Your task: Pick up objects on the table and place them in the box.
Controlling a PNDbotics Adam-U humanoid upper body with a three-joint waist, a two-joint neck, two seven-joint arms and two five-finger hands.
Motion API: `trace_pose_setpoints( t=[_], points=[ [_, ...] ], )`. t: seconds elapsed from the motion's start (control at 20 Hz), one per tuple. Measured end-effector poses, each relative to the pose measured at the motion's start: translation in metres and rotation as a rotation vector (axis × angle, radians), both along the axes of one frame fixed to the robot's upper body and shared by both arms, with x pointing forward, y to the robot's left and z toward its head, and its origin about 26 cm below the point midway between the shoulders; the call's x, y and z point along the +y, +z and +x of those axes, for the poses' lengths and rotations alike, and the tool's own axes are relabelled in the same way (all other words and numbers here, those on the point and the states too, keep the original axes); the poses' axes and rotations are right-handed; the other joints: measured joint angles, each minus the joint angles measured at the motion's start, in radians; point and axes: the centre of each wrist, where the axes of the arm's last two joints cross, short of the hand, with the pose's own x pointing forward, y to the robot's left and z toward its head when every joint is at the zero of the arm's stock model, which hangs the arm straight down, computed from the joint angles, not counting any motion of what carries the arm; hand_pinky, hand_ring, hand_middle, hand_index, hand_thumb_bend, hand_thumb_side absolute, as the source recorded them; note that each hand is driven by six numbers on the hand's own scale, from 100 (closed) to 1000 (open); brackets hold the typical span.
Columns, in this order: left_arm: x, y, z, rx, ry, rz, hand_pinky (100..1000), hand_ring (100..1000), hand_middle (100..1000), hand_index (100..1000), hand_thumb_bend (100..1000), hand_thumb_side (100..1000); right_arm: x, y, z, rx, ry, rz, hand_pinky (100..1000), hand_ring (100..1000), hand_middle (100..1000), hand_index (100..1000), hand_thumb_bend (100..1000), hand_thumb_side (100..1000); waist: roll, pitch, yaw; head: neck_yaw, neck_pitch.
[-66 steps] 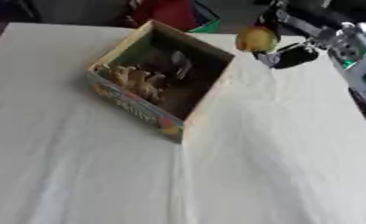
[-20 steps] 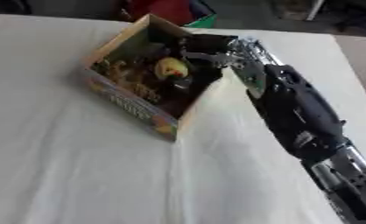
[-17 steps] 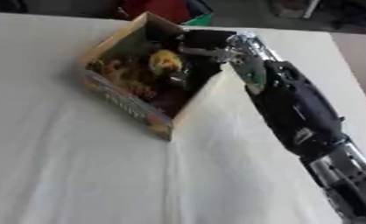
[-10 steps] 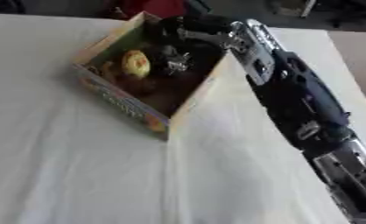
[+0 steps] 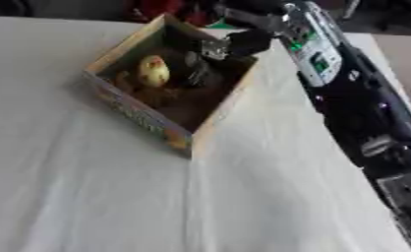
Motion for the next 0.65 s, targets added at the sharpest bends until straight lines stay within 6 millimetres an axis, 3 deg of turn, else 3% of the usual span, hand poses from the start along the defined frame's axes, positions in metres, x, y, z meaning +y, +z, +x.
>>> trace_pose_setpoints(
  t=[0.1, 0.25, 0.45, 0.65],
  points=[
    [0.001, -0.001, 0.000, -0.001, 0.005, -0.001, 671, 652, 641, 720, 100, 790, -0.009, 0.002, -0.013, -0.011, 0.011, 0.044, 718, 1000, 789, 915, 100, 1000, 0.002, -0.001, -0.007, 0.010, 0.000],
    [0.003, -0.002, -0.001, 0.000, 0.017, -0.004, 670, 652, 641, 720, 100, 788, -0.029, -0.005, -0.036, -0.002, 0.016, 0.167, 701, 1000, 770, 899, 100, 964, 0.007, -0.003, -0.018, 0.027, 0.000],
    [0.006, -0.004, -0.002, -0.002, 0.039, -0.009, 666, 651, 642, 721, 100, 783, -0.050, -0.014, -0.075, 0.023, 0.030, 0.440, 680, 1000, 734, 874, 100, 937, 0.020, -0.007, -0.033, 0.048, 0.000],
    [0.010, -0.007, -0.003, -0.006, 0.061, -0.015, 662, 650, 642, 723, 100, 776, -0.057, -0.020, -0.112, 0.041, 0.062, 0.697, 671, 1000, 700, 836, 100, 876, 0.033, -0.013, -0.048, 0.067, 0.004]
  ],
)
